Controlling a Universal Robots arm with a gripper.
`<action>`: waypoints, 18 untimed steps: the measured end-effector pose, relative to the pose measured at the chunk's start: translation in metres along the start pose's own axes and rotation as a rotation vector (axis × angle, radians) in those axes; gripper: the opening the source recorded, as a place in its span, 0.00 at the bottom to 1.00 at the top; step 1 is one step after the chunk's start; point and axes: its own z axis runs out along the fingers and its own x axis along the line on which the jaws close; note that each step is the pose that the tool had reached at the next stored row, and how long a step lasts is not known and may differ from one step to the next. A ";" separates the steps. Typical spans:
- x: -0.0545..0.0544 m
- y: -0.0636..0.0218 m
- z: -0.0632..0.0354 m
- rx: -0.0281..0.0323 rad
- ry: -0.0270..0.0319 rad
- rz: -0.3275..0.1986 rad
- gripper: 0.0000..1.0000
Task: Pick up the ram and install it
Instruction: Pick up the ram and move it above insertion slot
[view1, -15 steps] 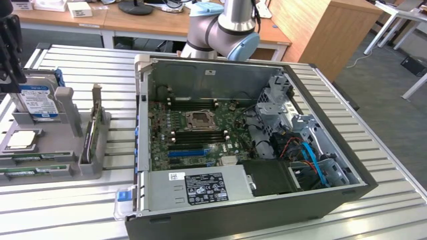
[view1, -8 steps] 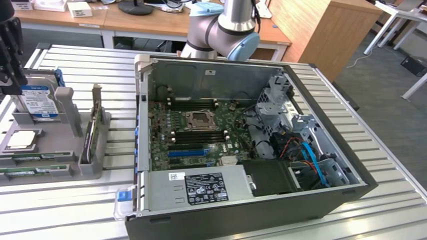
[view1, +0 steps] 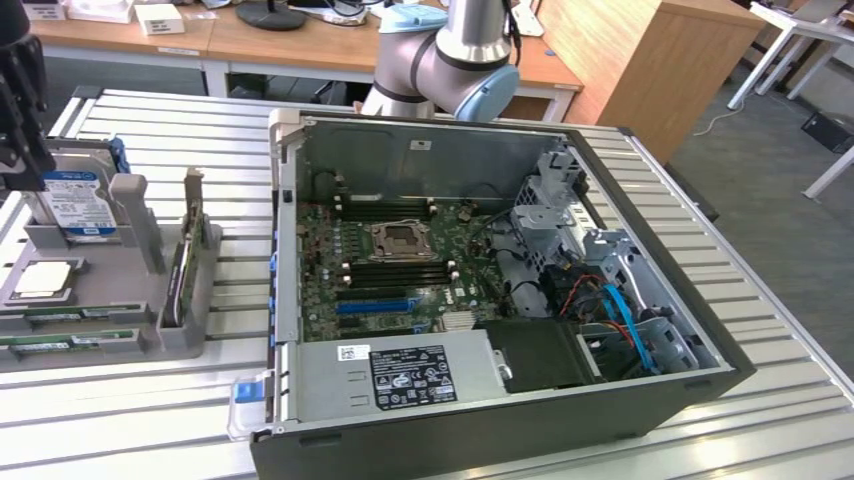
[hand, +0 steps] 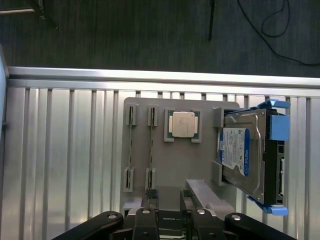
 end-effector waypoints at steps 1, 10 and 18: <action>0.000 0.0000 0.0003 0.0000 0.0000 0.000 0.31; 0.000 -0.0001 0.0019 0.0000 0.0000 0.000 0.31; 0.000 -0.0001 0.0041 -0.0001 0.0001 0.000 0.31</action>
